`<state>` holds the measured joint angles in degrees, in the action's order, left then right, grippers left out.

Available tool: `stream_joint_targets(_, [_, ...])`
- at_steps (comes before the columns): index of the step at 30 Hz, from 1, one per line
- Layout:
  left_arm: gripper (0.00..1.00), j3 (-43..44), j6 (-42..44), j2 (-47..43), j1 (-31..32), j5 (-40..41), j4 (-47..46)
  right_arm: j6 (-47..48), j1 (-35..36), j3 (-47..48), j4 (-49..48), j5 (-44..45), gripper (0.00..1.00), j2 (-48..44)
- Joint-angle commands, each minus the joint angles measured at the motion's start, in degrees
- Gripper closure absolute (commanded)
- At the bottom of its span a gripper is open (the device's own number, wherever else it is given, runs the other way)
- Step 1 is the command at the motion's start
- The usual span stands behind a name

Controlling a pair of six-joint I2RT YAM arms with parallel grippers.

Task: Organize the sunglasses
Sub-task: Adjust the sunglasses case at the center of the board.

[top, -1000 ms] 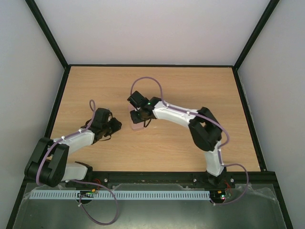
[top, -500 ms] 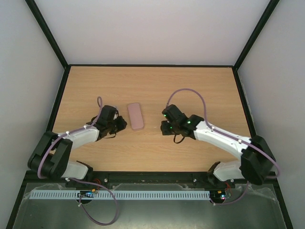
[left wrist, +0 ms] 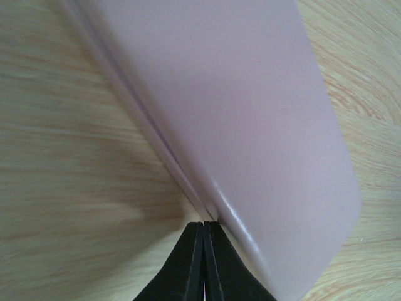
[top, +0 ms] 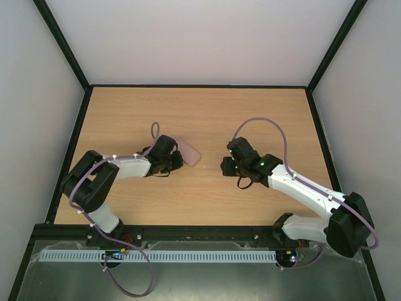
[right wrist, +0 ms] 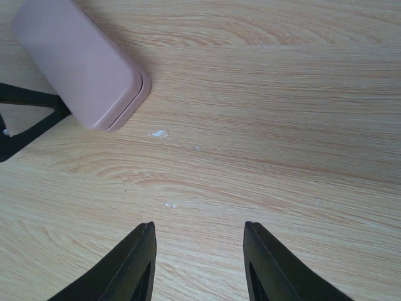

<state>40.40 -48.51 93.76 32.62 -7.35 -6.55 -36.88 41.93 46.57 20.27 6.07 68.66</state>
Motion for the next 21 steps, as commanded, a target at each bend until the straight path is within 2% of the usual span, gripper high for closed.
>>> stream_joint_targets(1, [0.98,4.2,-0.7,4.0,1.7,1.4,-1.1,0.2,-1.2,-1.2,1.8,-0.2,0.60,-2.4])
stream_joint_targets(21, [0.98,15.4,-2.1,13.1,6.3,1.0,-1.0,0.2,-2.5,-3.0,0.5,-1.2,0.59,-2.5])
